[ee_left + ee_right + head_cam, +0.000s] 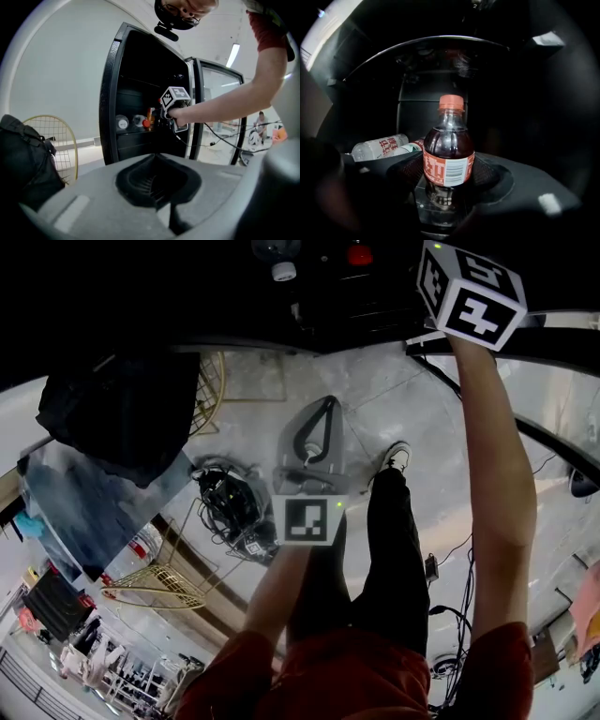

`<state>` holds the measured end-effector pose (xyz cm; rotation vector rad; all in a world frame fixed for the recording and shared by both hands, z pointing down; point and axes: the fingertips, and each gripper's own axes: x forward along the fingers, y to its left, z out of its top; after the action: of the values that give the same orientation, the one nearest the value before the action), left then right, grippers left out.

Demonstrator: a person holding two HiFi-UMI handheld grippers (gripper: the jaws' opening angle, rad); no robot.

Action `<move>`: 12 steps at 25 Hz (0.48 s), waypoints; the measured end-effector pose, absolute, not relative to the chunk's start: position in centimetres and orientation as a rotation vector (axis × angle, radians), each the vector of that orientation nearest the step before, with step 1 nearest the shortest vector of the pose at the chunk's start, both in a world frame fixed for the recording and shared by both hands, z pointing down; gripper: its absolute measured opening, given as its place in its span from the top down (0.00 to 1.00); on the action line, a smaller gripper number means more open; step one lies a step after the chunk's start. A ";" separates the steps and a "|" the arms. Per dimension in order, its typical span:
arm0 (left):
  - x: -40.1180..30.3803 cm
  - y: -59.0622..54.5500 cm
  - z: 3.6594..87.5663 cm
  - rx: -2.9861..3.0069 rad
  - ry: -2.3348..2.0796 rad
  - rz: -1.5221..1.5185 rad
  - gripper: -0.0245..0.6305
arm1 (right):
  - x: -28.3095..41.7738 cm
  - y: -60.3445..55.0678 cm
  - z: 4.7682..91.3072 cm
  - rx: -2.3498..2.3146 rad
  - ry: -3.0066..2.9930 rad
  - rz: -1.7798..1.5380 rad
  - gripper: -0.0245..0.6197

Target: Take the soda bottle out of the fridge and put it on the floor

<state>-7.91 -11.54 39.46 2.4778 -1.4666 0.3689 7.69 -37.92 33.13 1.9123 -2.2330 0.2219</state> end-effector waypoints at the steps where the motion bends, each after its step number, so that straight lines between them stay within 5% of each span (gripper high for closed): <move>1: -8.0 -11.5 39.6 2.480 -1.464 0.377 0.96 | 7.7 -37.9 33.1 1.914 -2.238 0.222 0.48; 12: -8.2 -11.2 39.3 2.486 -1.482 0.367 0.96 | 7.6 -37.0 32.9 1.888 -2.256 0.220 0.49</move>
<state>-8.19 -11.20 39.25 2.4864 -1.4823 0.3667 7.56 -37.03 32.86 1.8883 -2.2561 0.2200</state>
